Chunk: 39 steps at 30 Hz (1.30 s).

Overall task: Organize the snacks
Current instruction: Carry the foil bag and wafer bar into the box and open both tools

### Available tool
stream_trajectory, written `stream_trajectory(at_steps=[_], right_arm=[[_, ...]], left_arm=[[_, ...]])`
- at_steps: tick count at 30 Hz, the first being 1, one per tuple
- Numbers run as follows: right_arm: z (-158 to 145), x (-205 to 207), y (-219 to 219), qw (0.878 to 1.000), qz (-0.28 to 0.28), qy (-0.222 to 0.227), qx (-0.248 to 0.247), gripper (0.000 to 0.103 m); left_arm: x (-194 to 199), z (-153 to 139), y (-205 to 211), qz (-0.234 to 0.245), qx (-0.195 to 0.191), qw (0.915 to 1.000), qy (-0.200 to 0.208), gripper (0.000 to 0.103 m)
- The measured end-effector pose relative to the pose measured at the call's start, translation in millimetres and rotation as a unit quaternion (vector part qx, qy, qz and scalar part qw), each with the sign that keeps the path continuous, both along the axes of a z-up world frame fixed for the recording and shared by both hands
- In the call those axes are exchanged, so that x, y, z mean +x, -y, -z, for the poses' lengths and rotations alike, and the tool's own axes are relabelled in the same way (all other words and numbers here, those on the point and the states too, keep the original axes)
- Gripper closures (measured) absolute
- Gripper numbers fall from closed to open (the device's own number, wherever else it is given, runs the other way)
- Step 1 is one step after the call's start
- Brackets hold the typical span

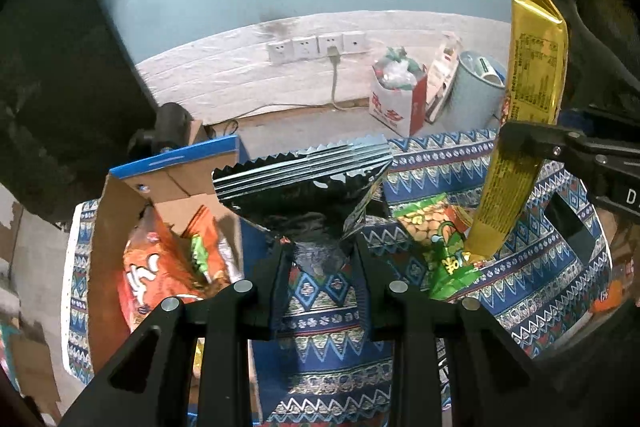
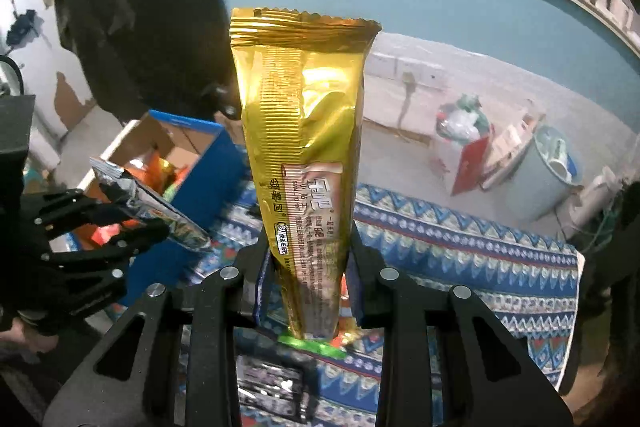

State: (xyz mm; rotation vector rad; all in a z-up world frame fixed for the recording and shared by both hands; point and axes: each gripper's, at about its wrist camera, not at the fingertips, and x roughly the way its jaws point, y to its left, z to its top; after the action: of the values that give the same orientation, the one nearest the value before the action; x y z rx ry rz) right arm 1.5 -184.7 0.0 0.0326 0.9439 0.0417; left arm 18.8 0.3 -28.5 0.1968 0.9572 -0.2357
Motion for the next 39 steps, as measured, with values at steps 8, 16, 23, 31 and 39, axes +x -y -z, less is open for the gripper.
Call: stream_trajectory(at_steps=[8,16,23,31,39], right_arm=[[-4.3,20.6,-33.9,1.0,-0.027,0.005,0.009,0.074],[-5.8,42.2,-70.9,0.998,-0.057,0.009,0.014,0.074],[-7.9,59.5,-103.5,0.996,-0.08,0.012,0.021,0.074],[0.6,83.8,-141.4,0.994,-0.104,0.002,0.042,0.074],[8.7,96.8,-181.7,0.989,-0.135,-0.012,0.06,0.074]], left_arm=[[-2.3,-11.4,-36.2,-0.03,-0.014,0.9993,0.015,0.074],[-4.0,-16.9,-79.4,-0.065,-0.028,0.9972,0.022,0.074],[-6.1,-15.1,-122.8,-0.102,-0.037,0.9938,0.021,0.074],[-9.1,-11.0,-165.9,-0.14,-0.039,0.989,0.025,0.074],[-8.7,4.2,-199.5,-0.169,-0.032,0.985,0.013,0.074]])
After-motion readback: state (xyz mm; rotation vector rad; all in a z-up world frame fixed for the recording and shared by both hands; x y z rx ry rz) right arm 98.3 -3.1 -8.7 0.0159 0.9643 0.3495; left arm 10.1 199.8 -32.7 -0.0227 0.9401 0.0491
